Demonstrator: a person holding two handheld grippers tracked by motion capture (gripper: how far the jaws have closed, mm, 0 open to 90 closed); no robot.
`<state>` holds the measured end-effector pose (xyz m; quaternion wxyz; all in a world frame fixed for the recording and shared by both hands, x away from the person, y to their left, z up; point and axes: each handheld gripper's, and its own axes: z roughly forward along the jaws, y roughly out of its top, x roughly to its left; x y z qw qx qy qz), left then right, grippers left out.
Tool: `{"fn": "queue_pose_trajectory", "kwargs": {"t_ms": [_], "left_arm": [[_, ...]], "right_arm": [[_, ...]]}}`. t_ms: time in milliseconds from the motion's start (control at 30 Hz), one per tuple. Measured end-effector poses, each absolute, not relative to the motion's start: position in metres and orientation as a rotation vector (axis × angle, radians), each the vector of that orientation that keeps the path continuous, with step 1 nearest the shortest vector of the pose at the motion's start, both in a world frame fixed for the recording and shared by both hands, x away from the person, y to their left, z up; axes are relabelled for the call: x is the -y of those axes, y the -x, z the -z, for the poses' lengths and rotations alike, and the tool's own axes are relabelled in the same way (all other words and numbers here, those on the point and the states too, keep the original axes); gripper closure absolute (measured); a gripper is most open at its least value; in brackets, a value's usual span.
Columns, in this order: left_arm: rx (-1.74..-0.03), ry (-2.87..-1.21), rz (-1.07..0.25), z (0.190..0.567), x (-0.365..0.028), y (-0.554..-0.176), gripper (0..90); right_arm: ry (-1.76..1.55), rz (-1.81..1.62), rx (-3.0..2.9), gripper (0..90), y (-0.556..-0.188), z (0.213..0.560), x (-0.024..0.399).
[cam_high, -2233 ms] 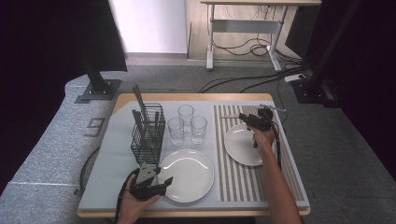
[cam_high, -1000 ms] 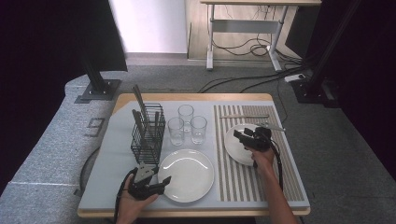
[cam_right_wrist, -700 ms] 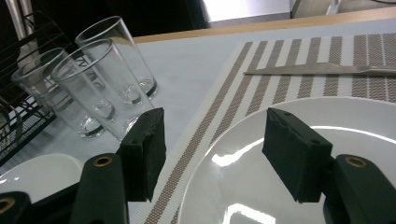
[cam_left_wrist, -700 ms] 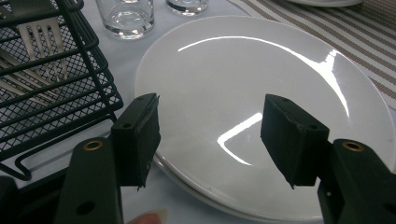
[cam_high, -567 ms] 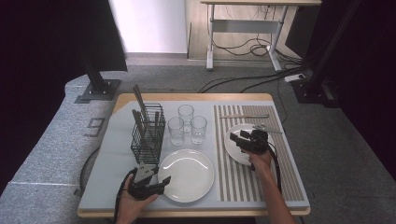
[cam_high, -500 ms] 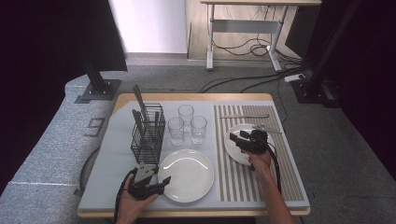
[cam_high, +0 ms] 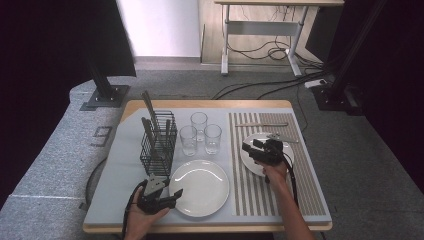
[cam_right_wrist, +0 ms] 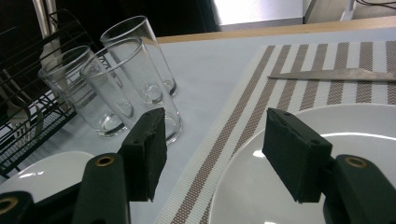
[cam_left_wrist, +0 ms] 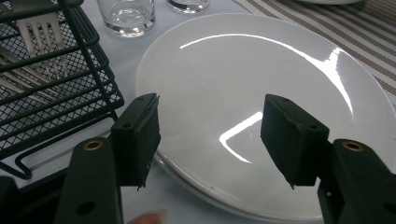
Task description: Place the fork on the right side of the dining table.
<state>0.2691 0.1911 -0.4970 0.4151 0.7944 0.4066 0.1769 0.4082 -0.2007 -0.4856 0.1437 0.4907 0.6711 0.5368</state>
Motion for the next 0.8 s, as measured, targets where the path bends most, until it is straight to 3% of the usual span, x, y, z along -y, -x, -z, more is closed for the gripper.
{"fn": "queue_pose_trajectory", "kwargs": {"t_ms": [800], "left_arm": [[-1.021, -1.997, -0.446, 0.496, -0.191, -0.268, 37.5]], "right_arm": [[-1.307, -1.606, -1.987, 39.2, -0.408, 0.475, 0.166]]}}
